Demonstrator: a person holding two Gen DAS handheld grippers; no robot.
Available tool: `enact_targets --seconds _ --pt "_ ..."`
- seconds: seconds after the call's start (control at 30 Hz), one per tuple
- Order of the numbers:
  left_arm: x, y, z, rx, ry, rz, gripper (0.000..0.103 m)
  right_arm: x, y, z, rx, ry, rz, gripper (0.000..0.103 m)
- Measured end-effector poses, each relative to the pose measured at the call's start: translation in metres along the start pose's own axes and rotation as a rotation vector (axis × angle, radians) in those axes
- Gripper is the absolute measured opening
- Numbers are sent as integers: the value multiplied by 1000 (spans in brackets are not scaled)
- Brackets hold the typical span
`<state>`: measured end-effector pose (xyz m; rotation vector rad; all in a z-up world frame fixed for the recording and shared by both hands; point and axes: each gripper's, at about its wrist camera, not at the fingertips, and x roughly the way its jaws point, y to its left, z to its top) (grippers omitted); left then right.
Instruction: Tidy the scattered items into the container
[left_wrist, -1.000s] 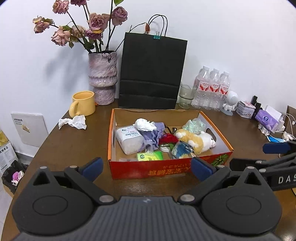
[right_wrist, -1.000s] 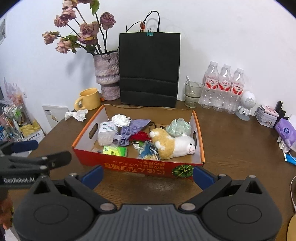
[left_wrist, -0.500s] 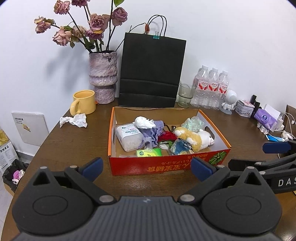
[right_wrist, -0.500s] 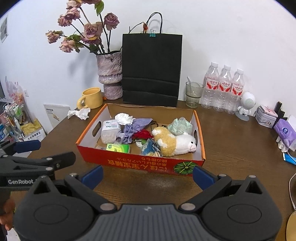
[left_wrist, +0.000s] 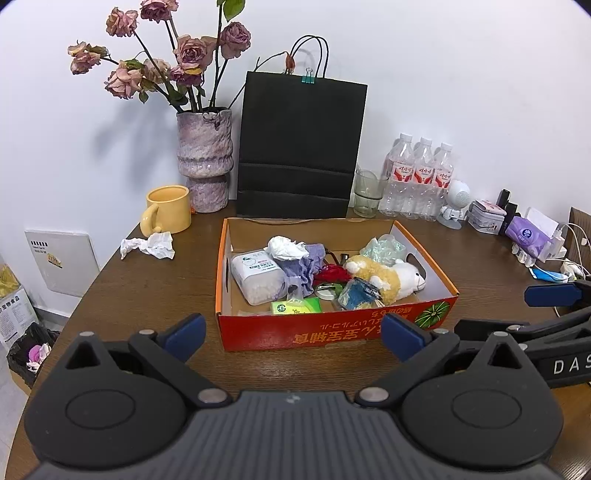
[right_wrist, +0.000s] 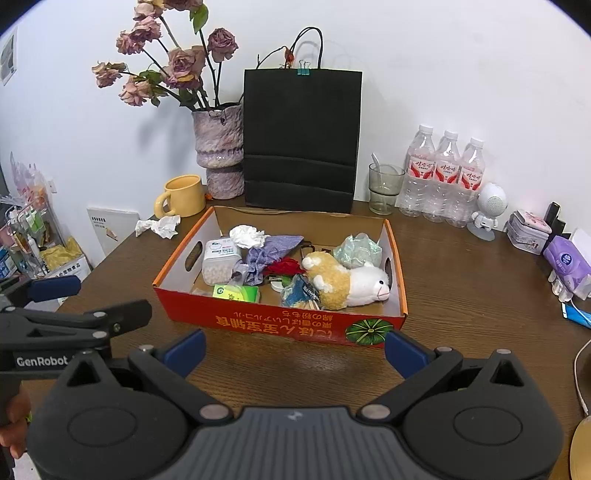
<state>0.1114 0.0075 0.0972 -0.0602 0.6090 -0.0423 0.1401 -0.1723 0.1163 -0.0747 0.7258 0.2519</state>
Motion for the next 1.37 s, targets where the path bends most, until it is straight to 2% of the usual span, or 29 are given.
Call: enact_targets --seconds 1.37 --pt "2 -3 -1 23 -10 1 103 -1 -6 -3 10 1 -9 103"
